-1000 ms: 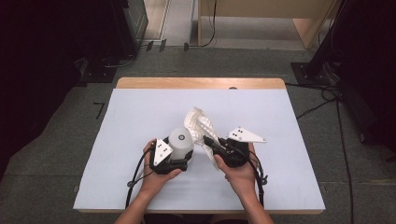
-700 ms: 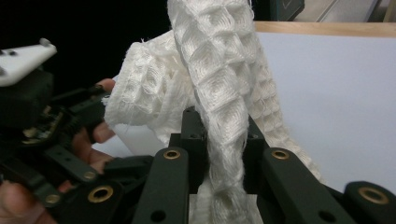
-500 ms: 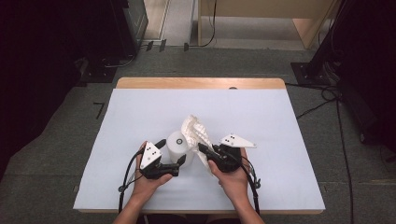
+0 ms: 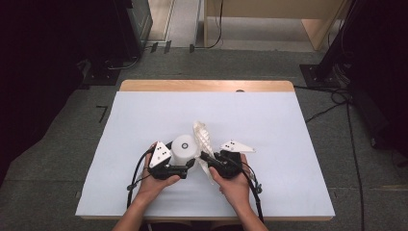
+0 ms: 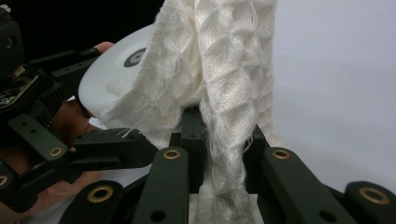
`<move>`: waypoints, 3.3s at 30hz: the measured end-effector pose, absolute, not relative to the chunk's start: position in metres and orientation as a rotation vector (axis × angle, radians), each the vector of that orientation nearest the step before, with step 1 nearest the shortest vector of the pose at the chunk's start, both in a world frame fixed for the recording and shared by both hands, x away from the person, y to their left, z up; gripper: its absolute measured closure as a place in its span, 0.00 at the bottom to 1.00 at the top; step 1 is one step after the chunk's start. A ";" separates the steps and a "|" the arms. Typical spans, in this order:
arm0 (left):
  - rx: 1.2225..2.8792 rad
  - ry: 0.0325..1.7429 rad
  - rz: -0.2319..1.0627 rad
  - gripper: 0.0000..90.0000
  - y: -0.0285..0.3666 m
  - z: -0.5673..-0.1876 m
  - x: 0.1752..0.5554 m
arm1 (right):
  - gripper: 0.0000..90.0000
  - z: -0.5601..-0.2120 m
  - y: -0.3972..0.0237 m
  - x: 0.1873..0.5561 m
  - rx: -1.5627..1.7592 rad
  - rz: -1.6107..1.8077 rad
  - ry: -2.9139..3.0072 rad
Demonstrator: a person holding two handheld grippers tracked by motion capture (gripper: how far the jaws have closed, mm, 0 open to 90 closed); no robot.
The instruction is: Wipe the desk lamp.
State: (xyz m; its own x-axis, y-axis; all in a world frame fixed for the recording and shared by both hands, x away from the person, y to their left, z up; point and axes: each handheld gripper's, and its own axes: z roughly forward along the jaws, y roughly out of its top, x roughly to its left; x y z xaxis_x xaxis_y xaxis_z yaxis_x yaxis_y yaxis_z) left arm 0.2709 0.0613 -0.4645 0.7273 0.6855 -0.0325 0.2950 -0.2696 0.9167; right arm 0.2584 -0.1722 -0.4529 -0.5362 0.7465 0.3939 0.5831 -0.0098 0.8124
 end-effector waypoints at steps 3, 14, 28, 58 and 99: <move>1.860 0.758 0.460 0.10 0.062 -0.464 0.270 | 0.88 -0.455 -0.173 0.260 1.427 1.618 2.103; 1.771 0.810 0.165 0.10 0.083 -0.461 0.262 | 0.88 -0.437 -0.174 0.247 1.340 1.669 2.208; 1.755 0.835 0.153 0.10 0.078 -0.462 0.271 | 0.88 -0.462 -0.177 0.259 1.466 1.600 2.196; 1.807 0.776 0.091 0.07 0.076 -0.467 0.273 | 0.88 -0.437 -0.206 0.246 1.491 1.809 1.758; 1.781 0.814 0.146 0.10 0.085 -0.465 0.272 | 0.89 -0.451 -0.168 0.256 1.407 1.540 2.275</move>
